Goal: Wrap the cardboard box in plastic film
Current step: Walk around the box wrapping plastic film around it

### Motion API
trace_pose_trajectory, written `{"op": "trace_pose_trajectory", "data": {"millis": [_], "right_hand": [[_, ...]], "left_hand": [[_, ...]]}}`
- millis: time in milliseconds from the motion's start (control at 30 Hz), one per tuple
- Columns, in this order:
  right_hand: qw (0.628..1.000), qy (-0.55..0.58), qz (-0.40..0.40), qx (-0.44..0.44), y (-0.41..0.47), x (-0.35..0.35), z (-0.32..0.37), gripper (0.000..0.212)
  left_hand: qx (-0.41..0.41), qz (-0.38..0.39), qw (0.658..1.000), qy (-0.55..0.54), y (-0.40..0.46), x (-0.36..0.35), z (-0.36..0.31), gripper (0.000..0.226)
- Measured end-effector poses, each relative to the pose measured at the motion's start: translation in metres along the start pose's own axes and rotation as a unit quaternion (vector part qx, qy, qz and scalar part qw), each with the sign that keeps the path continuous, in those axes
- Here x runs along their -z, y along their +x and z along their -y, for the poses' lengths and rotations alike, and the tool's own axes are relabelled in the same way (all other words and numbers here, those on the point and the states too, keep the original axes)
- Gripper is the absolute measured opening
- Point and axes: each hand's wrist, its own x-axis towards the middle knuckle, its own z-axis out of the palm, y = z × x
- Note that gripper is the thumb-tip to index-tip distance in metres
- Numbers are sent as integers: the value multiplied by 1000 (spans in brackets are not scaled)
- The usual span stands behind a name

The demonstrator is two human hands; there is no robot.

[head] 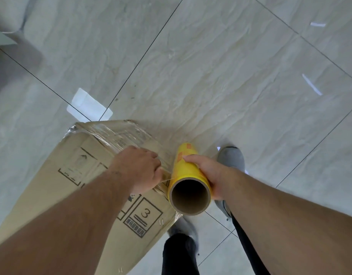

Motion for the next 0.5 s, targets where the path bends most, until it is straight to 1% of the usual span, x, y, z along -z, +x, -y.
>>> {"op": "trace_pose_trajectory", "data": {"millis": [100, 133, 233, 367, 400, 500], "right_hand": [[1000, 4, 13, 5, -2, -3, 0, 68], [1000, -8, 14, 2, -2, -3, 1, 69], [998, -55, -7, 12, -9, 0, 5, 66], [994, -106, -13, 7, -17, 14, 8, 63], [989, -143, -21, 9, -16, 18, 5, 68], [963, -262, -53, 47, -9, 14, -5, 109]], "left_hand": [[24, 7, 1000, -15, -2, 2, -2, 55], [30, 7, 999, -11, -3, 4, -3, 53], [32, 18, 999, -17, -5, 10, -6, 51], [19, 6, 999, -33, -7, 10, -10, 54], [14, 7, 999, -34, -8, 10, -12, 52], [-1, 22, 999, -24, -12, 11, -15, 43]]}}
